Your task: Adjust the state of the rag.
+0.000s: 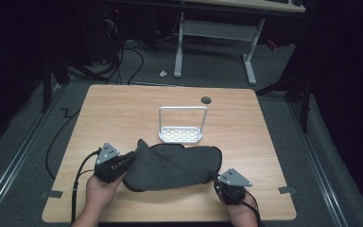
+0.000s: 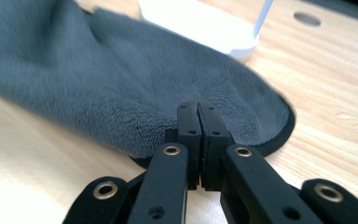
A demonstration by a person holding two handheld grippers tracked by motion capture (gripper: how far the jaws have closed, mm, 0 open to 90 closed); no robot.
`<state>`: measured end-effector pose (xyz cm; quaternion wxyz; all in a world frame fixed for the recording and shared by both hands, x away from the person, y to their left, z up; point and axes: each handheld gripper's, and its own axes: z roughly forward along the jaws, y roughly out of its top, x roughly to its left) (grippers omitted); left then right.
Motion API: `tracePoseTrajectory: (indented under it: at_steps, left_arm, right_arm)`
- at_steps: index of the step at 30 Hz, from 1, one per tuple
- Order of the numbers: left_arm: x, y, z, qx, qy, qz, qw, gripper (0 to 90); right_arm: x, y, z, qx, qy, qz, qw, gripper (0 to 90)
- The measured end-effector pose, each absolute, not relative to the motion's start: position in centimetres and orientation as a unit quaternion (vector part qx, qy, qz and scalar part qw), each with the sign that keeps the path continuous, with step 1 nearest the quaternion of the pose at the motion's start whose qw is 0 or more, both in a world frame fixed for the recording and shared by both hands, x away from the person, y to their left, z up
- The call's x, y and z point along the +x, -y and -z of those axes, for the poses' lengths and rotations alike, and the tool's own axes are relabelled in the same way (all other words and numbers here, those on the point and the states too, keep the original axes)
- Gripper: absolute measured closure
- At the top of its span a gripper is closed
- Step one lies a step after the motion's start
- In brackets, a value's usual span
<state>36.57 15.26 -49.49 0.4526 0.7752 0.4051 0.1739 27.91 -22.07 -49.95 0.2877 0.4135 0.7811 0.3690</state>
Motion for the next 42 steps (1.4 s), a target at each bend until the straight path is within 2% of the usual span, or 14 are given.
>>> tracePoseTrajectory:
  at_steps: [5,8,10,13,16,21,25,27,28,29,31,37,40,42]
  left_arm:
    - [38.9,-14.4,52.2,0.795,-0.421,-0.167,0.404,82.1]
    - [38.5,-15.2,52.0,0.783,-0.435,-0.167,0.412,70.6]
    - [37.5,-16.2,51.3,0.770,-0.442,-0.179,0.424,61.2]
    - [35.2,-18.3,50.3,0.754,-0.449,-0.192,0.439,54.8]
    - [32.1,-19.3,50.0,0.740,-0.454,-0.180,0.462,54.4]
    - [27.9,-16.6,51.4,0.761,-0.439,-0.122,0.462,55.9]
    - [27.2,-13.6,52.8,0.804,-0.408,-0.142,0.408,51.9]
    - [27.6,-12.6,53.1,0.814,-0.406,-0.158,0.384,55.8]
    - [27.8,-12.5,53.1,0.815,-0.403,-0.159,0.384,63.5]
    - [28.0,-12.4,53.0,0.817,-0.400,-0.154,0.386,77.4]
    - [28.0,-12.4,52.1,0.812,-0.395,-0.155,0.401,83.7]
    - [27.9,-14.1,46.6,0.778,-0.378,-0.160,0.475,83.3]
    - [29.8,-14.9,45.1,0.777,-0.377,-0.174,0.473,82.1]
    - [31.7,-15.5,45.3,0.774,-0.392,-0.156,0.472,81.4]
  right_arm:
    - [30.8,21.3,51.4,0.416,-0.795,-0.331,0.291,90.0]
    - [32.1,21.1,52.2,0.427,-0.799,-0.310,0.289,90.0]
    - [32.2,21.3,52.0,0.433,-0.794,-0.317,0.286,84.9]
    - [30.9,21.6,50.9,0.427,-0.783,-0.349,0.288,79.2]
    - [29.0,21.4,50.2,0.414,-0.784,-0.369,0.278,72.6]
    - [26.6,21.1,50.3,0.396,-0.798,-0.369,0.266,71.0]
    - [26.4,21.1,50.4,0.401,-0.796,-0.368,0.266,70.8]
    - [26.5,21.2,50.4,0.401,-0.795,-0.371,0.264,70.8]
    - [26.6,21.1,50.5,0.400,-0.797,-0.368,0.264,70.8]
    - [26.6,21.1,50.6,0.398,-0.798,-0.368,0.263,70.9]
    - [26.6,21.0,50.8,0.397,-0.801,-0.363,0.262,71.2]
    - [26.9,20.5,50.9,0.391,-0.804,-0.366,0.257,72.0]
    - [27.7,20.0,51.1,0.391,-0.808,-0.359,0.256,72.6]
    - [28.4,19.7,51.5,0.389,-0.814,-0.347,0.256,72.9]
